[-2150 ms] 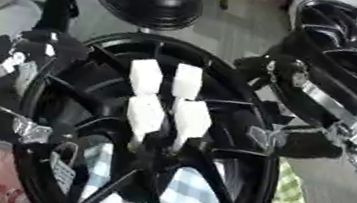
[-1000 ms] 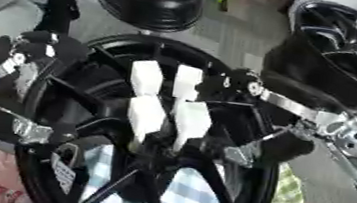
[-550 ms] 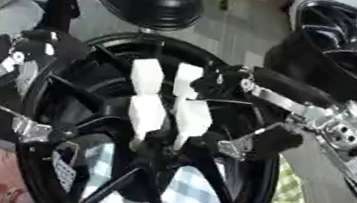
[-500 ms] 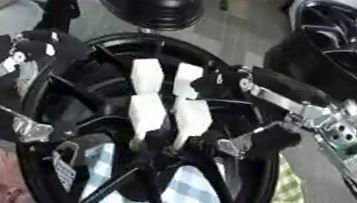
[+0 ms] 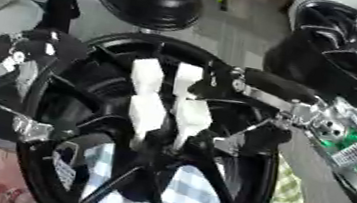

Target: Pull the pin out of the wheel hub.

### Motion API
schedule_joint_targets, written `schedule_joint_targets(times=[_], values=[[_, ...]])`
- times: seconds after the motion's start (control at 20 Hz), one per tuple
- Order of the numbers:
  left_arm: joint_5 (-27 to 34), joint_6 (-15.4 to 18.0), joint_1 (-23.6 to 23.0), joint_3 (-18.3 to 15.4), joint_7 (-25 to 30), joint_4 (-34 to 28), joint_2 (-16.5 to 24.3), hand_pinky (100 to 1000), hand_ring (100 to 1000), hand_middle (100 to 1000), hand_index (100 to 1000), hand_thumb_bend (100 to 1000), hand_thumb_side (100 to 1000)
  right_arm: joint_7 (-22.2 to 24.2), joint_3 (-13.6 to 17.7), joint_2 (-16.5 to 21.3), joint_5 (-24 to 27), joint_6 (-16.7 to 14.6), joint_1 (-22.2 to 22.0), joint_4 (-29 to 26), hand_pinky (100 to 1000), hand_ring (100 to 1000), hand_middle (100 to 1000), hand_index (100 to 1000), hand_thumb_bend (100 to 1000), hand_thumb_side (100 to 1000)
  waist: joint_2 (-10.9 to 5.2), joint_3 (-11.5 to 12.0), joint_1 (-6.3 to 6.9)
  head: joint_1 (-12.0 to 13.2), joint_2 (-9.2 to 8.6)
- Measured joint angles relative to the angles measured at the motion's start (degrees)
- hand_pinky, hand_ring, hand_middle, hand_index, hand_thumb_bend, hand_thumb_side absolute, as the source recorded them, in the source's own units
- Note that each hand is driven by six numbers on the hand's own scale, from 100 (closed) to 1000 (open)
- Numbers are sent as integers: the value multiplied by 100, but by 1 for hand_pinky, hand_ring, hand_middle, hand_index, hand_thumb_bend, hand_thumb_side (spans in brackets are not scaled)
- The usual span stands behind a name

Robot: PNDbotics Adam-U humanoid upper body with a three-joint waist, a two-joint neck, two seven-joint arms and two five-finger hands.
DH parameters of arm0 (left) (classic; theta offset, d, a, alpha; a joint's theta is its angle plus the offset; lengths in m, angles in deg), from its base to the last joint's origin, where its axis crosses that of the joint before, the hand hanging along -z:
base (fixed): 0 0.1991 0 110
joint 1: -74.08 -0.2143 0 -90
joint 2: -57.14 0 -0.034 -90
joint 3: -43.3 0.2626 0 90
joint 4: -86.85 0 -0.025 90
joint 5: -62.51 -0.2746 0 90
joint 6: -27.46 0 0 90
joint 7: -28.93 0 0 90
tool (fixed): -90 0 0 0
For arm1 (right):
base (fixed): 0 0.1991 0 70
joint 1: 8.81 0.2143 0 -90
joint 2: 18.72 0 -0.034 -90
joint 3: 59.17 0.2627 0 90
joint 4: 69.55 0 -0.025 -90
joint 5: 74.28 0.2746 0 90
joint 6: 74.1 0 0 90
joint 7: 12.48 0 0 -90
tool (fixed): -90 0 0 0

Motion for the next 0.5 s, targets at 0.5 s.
schedule_joint_targets(times=[0.5], values=[[4,11,0,3,13,0,-1,771,789,807,857,592,625,54,-5,-156,-162,-71,46,337,750,810,757,852,296,331,-5,9,-9,-17,30]])
